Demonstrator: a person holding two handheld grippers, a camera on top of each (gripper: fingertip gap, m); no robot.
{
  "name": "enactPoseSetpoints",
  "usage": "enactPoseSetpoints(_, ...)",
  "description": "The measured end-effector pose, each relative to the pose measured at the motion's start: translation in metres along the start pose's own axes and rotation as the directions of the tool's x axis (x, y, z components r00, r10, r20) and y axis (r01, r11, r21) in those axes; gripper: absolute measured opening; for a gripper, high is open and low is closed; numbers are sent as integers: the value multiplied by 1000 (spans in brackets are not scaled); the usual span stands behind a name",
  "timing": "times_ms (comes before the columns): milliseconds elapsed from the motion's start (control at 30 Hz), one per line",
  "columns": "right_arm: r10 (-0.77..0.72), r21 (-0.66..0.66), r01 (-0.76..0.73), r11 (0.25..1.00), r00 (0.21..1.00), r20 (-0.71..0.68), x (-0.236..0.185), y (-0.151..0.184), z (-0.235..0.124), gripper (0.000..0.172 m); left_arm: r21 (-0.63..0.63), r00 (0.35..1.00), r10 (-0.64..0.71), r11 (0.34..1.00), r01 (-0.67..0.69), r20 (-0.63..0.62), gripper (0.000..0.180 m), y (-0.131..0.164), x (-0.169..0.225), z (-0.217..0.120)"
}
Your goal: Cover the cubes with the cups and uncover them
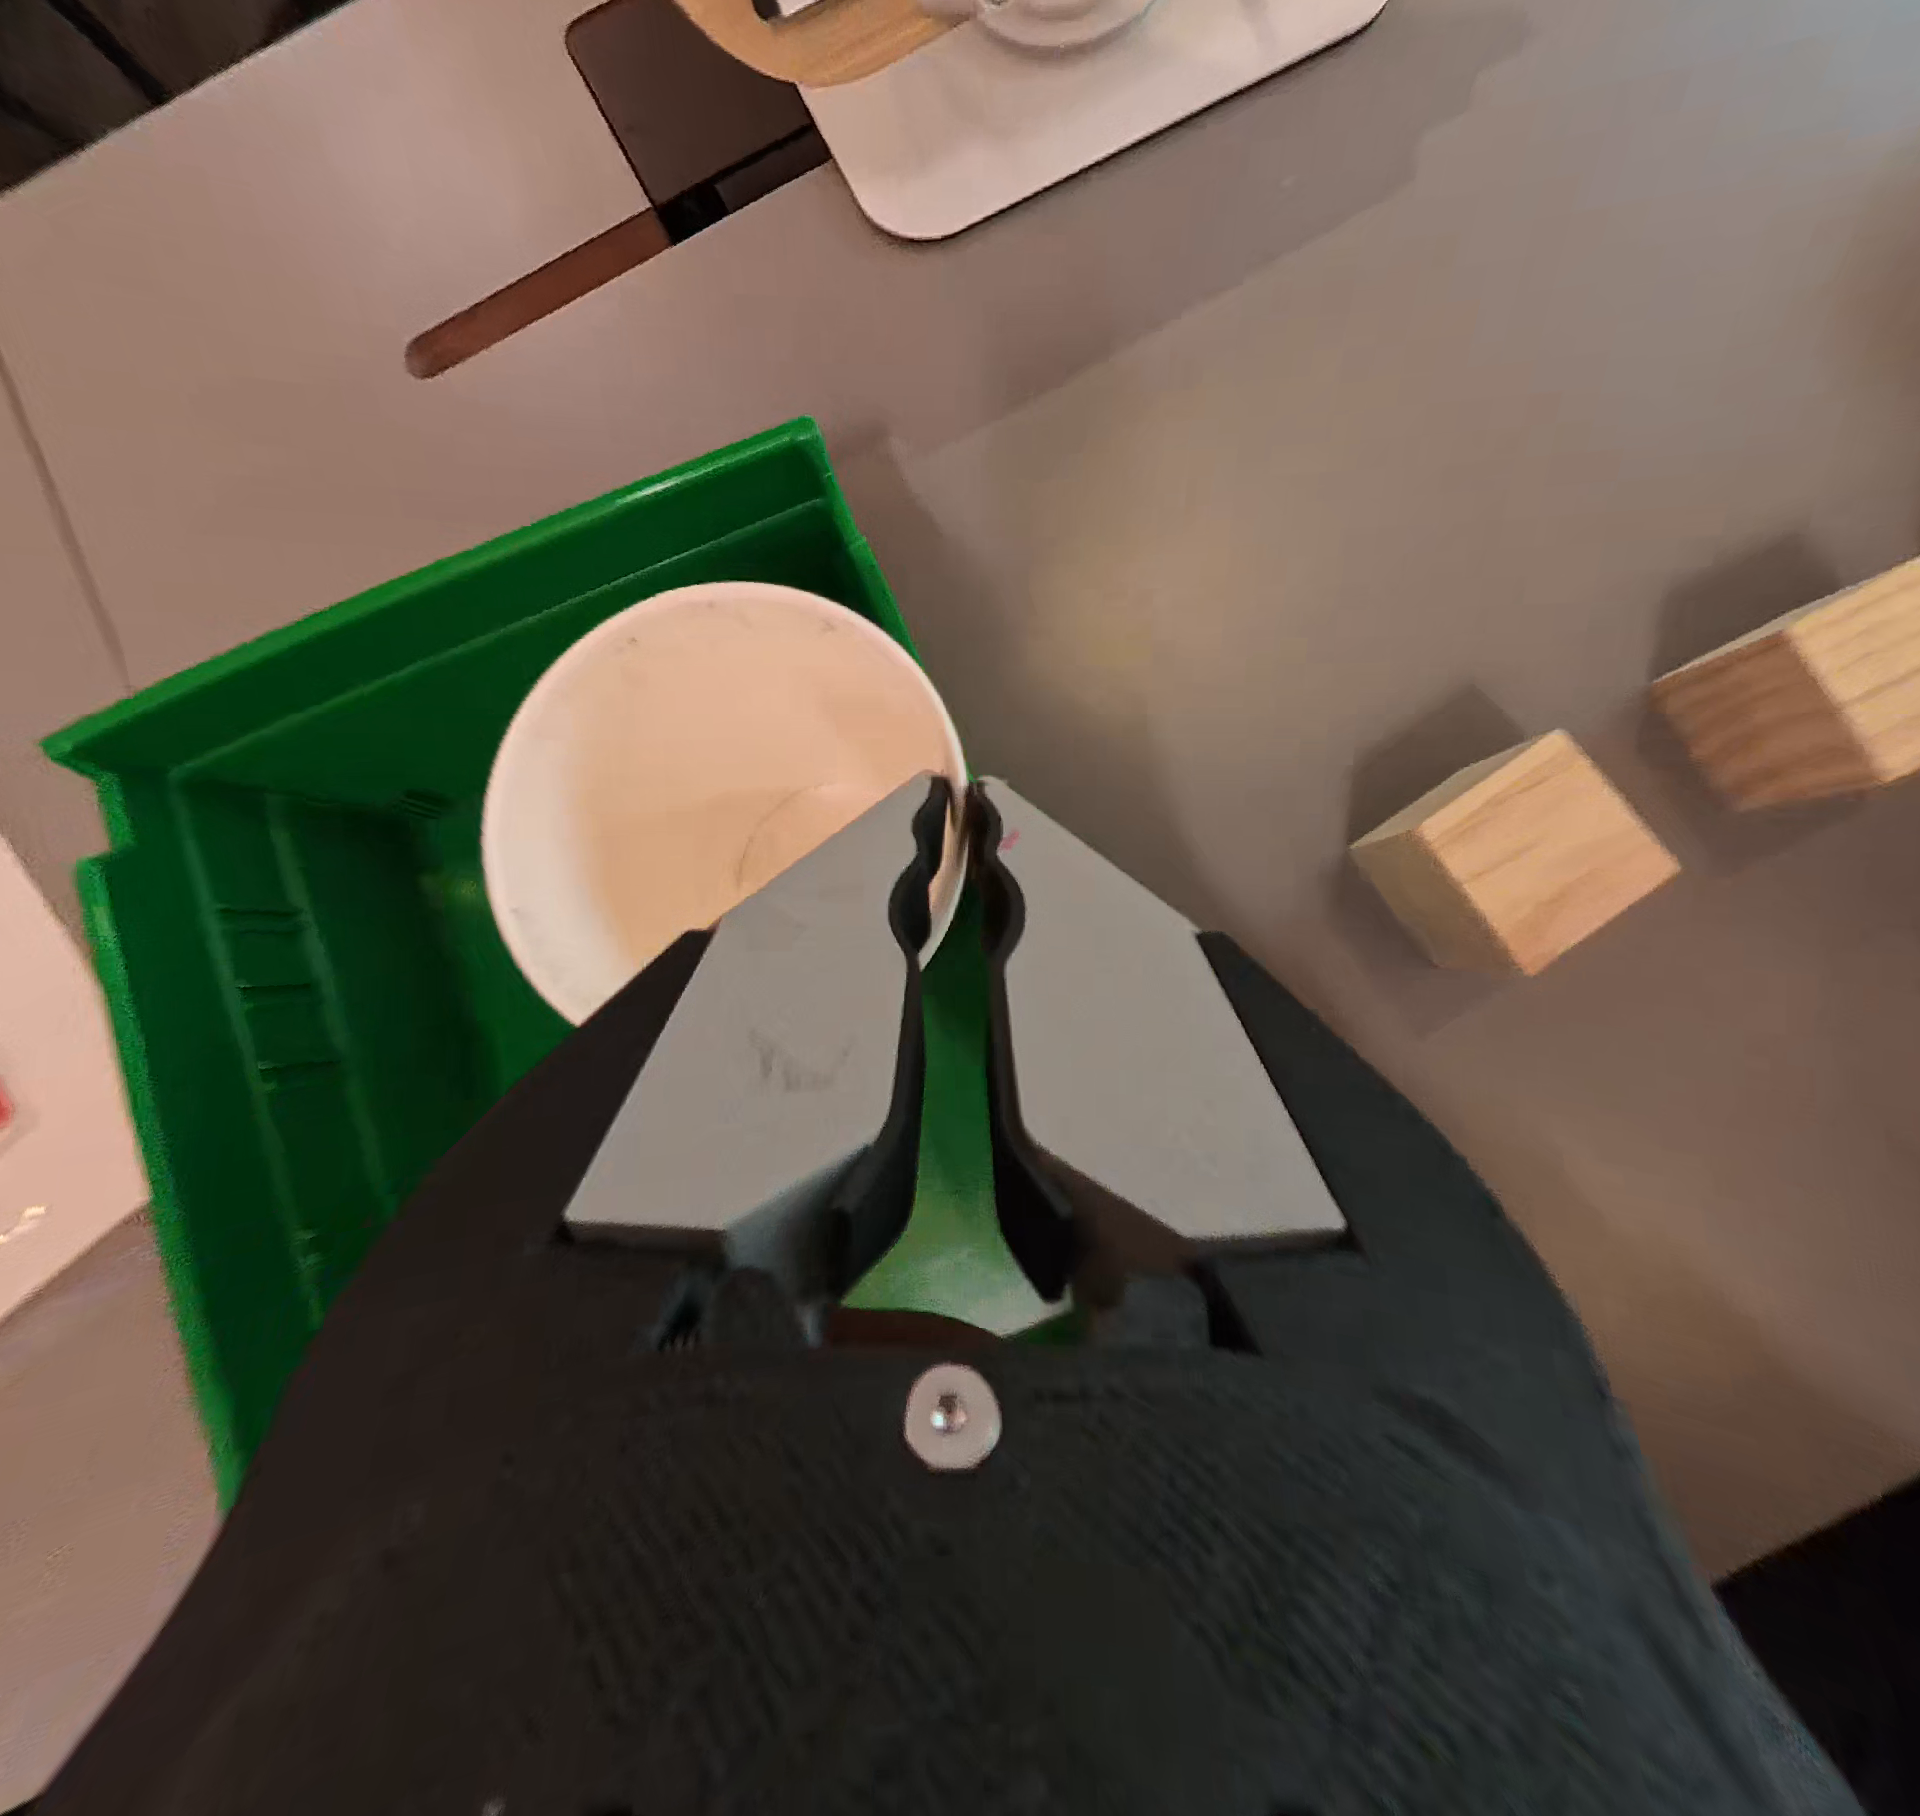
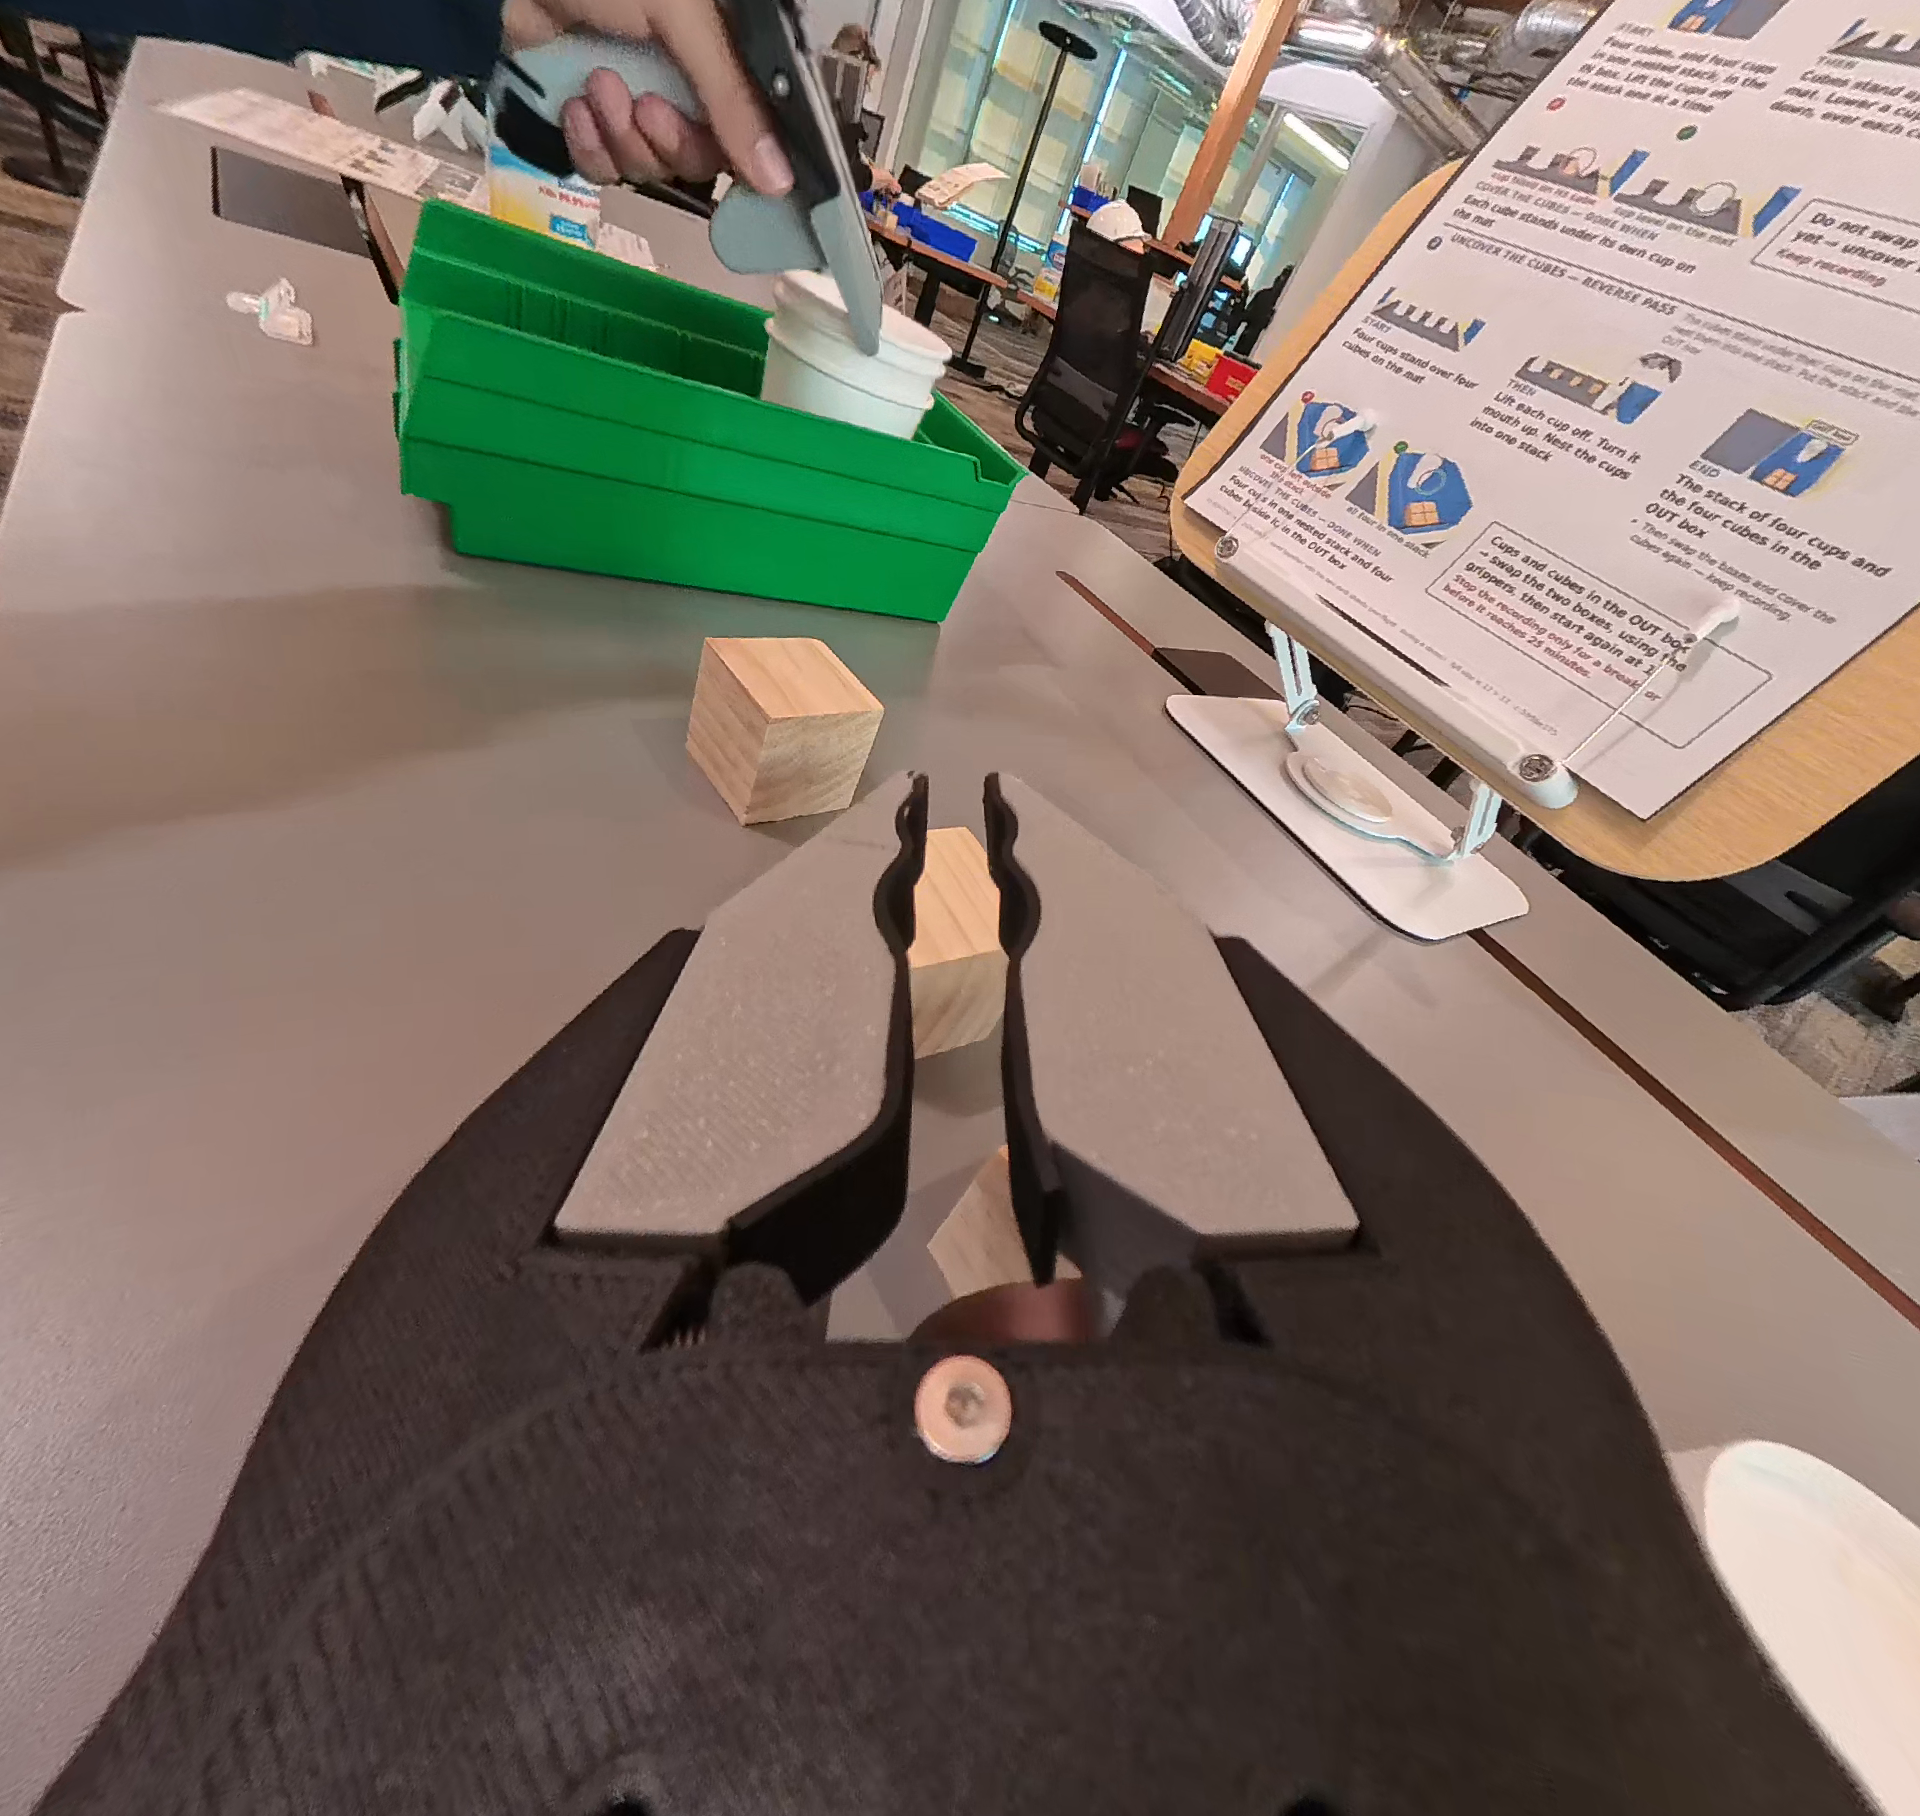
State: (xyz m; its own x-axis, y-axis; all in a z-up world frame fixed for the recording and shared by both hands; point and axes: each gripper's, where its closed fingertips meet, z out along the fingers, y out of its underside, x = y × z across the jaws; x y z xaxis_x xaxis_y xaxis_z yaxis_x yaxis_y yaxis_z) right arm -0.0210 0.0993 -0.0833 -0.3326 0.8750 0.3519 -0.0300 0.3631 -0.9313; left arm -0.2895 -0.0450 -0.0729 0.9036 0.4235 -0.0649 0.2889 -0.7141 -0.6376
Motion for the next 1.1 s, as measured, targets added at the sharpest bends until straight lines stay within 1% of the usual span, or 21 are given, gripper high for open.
enactPoseSetpoints(133,-3,-2,3,1000,1000,8,-2,0,0,6,42,991,-111,993,114,-69,2,2,0,-4)
enactPoseSetpoints(233,-10,-3,10,1000,1000,8,-3,0,1,6,64,972,-196,977,206,-132,3,3,1,-6)
enactPoseSetpoints(300,-12,-5,12,1000,1000,9,-4,1,1,6,96,961,-230,964,246,-154,3,0,-1,-9)
enactPoseSetpoints(333,-12,-7,12,1000,1000,11,-4,1,1,6,123,965,-222,963,239,-138,3,-2,-5,-10)
enactPoseSetpoints(400,-15,-11,15,1000,1000,13,-5,2,2,6,163,984,-170,971,177,-58,2,-5,-15,-14)
enactPoseSetpoints(500,-14,-17,14,1000,1000,15,-5,3,3,6,216,992,-84,974,62,94,2,-14,-27,-26)
enactPoseSetpoints(600,10,-16,-9,1000,1000,25,-5,4,3,7,274,960,1,958,-82,281,2,-36,-32,-51)
enactPoseSetpoints(667,47,-1,-47,999,997,55,-8,2,3,9,331,923,46,925,-184,383,1,-59,-23,-75)
enactPoseSetpoints(733,98,15,-99,995,991,96,-10,-1,2,13,440,903,54,860,-260,427,1,-85,3,-102)
enactPoseSetpoints(767,128,24,-132,991,984,126,-13,-3,1,17,507,909,50,816,-276,414,1,-97,23,-114)
enactPoseSetpoints(800,163,31,-170,985,973,163,-16,-6,0,23,569,920,57,770,-287,387,1,-107,46,-125)
enactPoseSetpoints(833,205,33,-216,976,957,205,-20,-8,0,33,629,930,72,717,-300,362,1,-114,71,-136)
enactPoseSetpoints(867,254,35,-271,962,935,248,-23,-12,-1,41,688,940,98,657,-309,328,1,-119,99,-145)
enactPoseSetpoints(900,308,46,-336,941,904,298,-26,-18,-3,46,749,953,129,593,-296,275,1,-122,129,-153)
enactPoseSetpoints(967,416,63,-485,872,804,424,-32,-33,-10,58,859,972,191,465,-212,137,1,-119,189,-162)
enactPoseSetpoints(1000,469,53,-562,826,735,490,-34,-41,-15,64,893,973,214,417,-167,82,1,-115,214,-164)
enactPoseSetpoints(1100,566,-12,-757,654,478,672,-35,-65,-31,75,956,962,274,285,-73,-9,1,-99,274,-162)
